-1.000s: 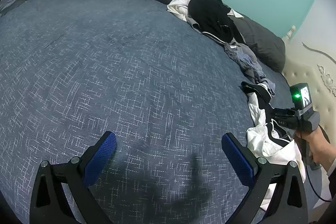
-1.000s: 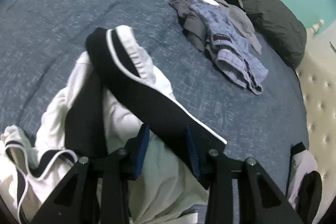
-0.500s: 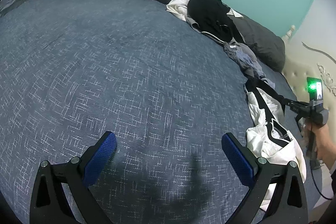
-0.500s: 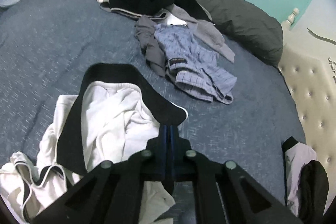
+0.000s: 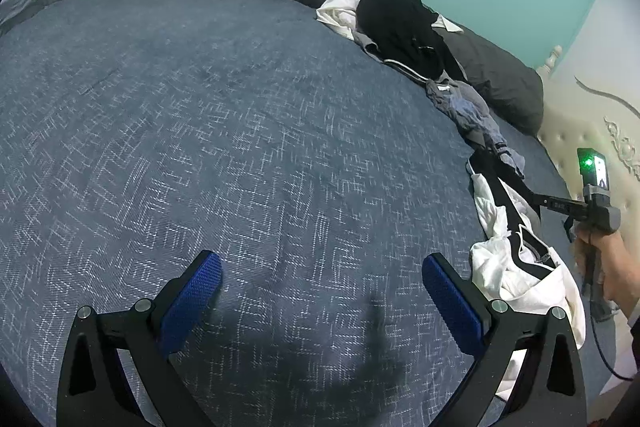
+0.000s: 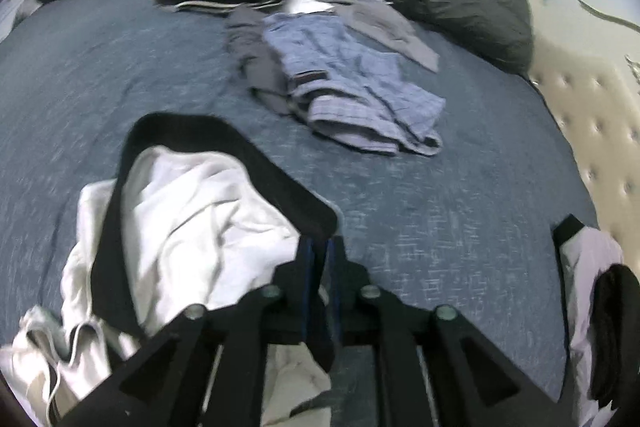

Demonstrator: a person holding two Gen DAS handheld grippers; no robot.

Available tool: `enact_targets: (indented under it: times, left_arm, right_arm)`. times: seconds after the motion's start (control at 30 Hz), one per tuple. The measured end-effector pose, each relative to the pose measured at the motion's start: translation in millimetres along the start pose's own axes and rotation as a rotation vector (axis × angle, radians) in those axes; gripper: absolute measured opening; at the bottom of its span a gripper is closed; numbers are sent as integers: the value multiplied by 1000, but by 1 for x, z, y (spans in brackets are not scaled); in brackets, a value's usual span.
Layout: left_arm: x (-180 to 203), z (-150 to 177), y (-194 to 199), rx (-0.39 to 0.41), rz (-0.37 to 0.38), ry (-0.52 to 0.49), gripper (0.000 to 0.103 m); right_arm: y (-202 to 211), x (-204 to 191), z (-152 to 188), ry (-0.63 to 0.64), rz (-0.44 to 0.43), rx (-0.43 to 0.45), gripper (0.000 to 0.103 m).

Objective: Fold clothes
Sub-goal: 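Pull the held garment edge toward the left gripper with the right gripper, then grasp the garment's black edge with the left gripper while the right gripper keeps holding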

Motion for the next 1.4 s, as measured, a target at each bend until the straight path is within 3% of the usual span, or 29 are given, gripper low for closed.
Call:
enact_targets:
  times: [0.07,0.23,0.33,0.63,0.8,0.9,1.1,1.4]
  left_arm:
    - [0,1,-2,-5,-3,-1,103]
    - [3,3,-4,-10,-8,-16,103]
    - [4,4,-5,-9,-10,-19,103]
    - [12,8,-7,-17,0,-48,103]
    - [23,12,-8,-16,7,-83,103]
    - [33,14,-8,-19,16,-111,103]
    - [60,19,-6,-41,61,-158,102]
    - [131,21,-17,-120,120,-290,103]
  right_arm:
    - [-2,-2,-2,15,-4,10,26]
    - [-17,-14,3,96,5,-40,27]
    - [-17,-8,5,63,-10,-20,5]
    - [42,-9,36,-66,-182,107,4]
    - [76,-16,58,-151,-229,179,4]
    - [95,-11,72,-207,-237,236,4]
    - [103,-2,97,-321,-293,271,4]
    - [101,7,106,-367,-371,307,4]
Point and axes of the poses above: each gripper's, at about its wrist camera, not at the fingertips, and y roughly against the way its jaws point, x to its right, z to its underside, the point moved 5 cm from there along -y, roughly the way its jaws point
